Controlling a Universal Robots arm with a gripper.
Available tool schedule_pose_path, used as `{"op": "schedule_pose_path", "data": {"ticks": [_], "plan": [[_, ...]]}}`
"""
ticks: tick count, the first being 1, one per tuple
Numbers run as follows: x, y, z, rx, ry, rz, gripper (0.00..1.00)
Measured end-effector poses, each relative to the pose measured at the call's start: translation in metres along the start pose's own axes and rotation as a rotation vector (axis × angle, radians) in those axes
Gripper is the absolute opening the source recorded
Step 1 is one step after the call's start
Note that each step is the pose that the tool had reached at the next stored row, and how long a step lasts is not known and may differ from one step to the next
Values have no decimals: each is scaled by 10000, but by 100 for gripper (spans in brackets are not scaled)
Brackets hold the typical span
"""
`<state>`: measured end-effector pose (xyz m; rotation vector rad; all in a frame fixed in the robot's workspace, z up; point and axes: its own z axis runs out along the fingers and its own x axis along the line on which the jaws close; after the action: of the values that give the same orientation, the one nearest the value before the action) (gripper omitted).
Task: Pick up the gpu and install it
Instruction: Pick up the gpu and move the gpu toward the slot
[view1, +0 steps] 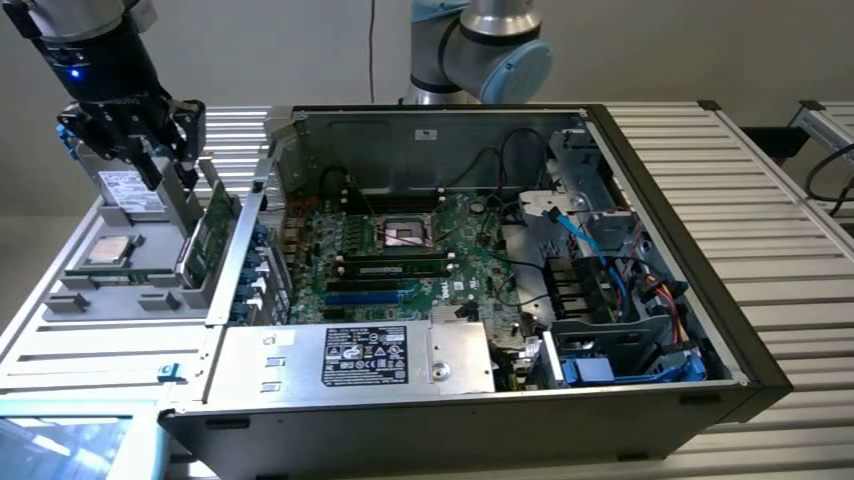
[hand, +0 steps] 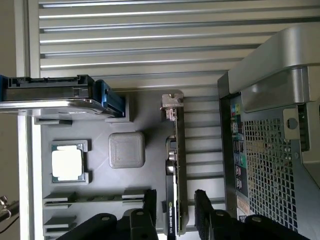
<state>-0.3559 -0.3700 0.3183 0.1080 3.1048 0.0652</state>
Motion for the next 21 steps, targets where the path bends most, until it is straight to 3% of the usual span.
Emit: {"op": "schedule_pose_path", "data": {"ticks": [1, 5, 8, 10, 14, 15, 19, 21], "plan": [[4, -2, 6, -1, -6, 0, 50], [72, -35, 45, -19, -84, -7, 50], [87, -79, 84, -127, -85, -2, 50], [86, -110, 106, -252, -75, 4, 50], [84, -156, 137, -631, -51, 32, 50], [83, -175, 149, -692, -46, 38, 50], [84, -189, 220, -701, -47, 44, 50], [85, -190, 243, -654, -49, 47, 50]]}}
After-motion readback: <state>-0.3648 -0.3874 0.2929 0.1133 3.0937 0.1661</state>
